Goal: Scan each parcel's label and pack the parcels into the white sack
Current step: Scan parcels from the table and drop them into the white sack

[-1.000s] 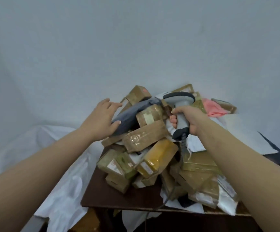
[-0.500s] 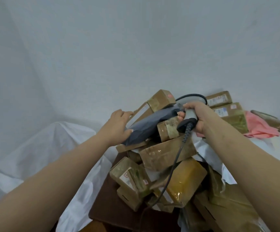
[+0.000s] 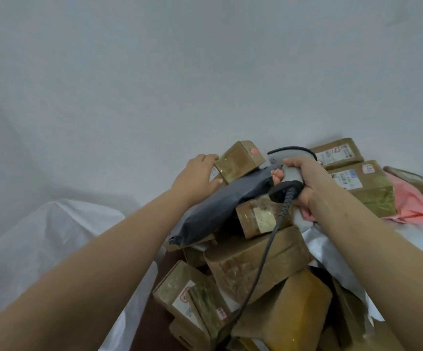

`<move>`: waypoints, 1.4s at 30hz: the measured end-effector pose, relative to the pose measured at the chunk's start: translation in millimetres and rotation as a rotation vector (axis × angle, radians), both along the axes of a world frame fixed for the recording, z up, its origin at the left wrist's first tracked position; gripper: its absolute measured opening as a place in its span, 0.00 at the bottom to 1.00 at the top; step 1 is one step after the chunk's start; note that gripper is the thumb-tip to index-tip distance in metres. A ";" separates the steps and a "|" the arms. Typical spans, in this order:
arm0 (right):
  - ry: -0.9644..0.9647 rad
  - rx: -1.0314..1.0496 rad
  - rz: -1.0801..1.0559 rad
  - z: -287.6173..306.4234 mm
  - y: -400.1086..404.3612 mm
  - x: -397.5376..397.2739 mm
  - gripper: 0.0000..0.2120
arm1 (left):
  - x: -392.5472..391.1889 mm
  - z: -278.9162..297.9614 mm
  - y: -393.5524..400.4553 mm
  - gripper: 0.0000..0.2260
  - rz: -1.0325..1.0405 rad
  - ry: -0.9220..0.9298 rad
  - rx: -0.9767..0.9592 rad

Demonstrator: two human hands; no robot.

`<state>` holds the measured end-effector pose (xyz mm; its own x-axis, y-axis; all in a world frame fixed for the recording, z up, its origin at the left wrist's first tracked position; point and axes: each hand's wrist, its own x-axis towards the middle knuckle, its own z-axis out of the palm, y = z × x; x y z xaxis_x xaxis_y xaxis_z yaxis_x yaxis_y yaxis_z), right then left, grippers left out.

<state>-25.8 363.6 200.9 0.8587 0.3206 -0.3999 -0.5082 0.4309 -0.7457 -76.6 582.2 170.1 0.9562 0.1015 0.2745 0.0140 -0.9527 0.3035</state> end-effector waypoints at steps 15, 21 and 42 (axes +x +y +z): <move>0.001 -0.033 -0.200 -13.3 15.3 -12.8 0.05 | 100.9 -9.9 -32.9 0.51 -0.041 -0.016 0.064; -0.064 -0.071 -0.235 -13.9 13.1 -28.1 0.05 | 80.2 2.1 -24.5 0.42 -0.289 -0.282 -0.162; -0.151 0.014 -0.180 13.1 6.3 -124.9 0.29 | -140.5 29.2 0.2 0.38 -0.200 -0.349 -0.435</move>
<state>-150.7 369.9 214.0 0.9522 0.1616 -0.2593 -0.3055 0.5156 -0.8005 -217.1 582.5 199.3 0.8289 0.1022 0.5500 -0.3239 -0.7139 0.6208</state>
